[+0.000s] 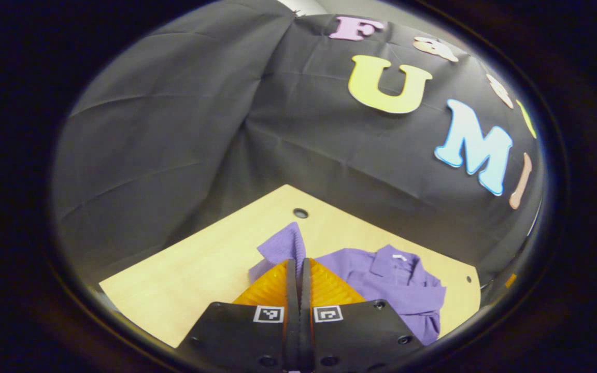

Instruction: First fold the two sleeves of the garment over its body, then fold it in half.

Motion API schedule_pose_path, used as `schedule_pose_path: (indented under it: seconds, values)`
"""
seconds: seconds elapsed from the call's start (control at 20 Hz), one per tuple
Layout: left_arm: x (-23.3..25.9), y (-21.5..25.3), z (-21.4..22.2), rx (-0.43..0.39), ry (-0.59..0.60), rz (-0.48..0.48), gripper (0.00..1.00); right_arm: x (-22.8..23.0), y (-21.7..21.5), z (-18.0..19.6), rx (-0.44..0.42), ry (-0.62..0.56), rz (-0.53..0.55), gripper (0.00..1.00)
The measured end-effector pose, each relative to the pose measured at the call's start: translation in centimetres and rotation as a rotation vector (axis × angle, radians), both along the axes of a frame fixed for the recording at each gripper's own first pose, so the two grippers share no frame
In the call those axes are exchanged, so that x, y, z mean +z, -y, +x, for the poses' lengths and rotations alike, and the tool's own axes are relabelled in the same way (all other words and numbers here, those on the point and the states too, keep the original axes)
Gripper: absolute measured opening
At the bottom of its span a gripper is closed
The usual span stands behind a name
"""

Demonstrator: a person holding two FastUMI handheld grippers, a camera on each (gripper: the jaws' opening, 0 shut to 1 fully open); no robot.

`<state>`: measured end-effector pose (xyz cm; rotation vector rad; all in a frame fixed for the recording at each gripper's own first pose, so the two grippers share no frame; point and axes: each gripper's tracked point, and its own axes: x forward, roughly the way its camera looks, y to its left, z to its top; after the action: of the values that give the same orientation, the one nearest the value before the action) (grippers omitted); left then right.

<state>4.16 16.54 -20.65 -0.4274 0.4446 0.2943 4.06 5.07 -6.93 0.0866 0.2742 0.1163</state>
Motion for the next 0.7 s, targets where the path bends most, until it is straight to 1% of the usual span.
schedule_pose_path:
  seconds: [0.15,0.45,0.55,0.7]
  values:
    - [0.9,3.4,3.1,-0.068,0.024,-0.014,0.07,-0.3,1.3,0.0,-0.029,0.002,-0.014,0.77]
    - [2.9,9.5,7.3,-0.156,0.072,-0.031,0.07,-1.1,3.5,-0.3,-0.069,-0.013,-0.027,0.77]
    - [3.3,12.1,8.6,-0.205,0.081,-0.027,0.07,-1.2,4.3,-0.5,-0.083,-0.020,-0.023,0.77]
    - [3.6,17.7,10.5,-0.298,0.087,-0.017,0.07,-1.2,5.4,-0.9,-0.108,-0.025,-0.030,0.77]
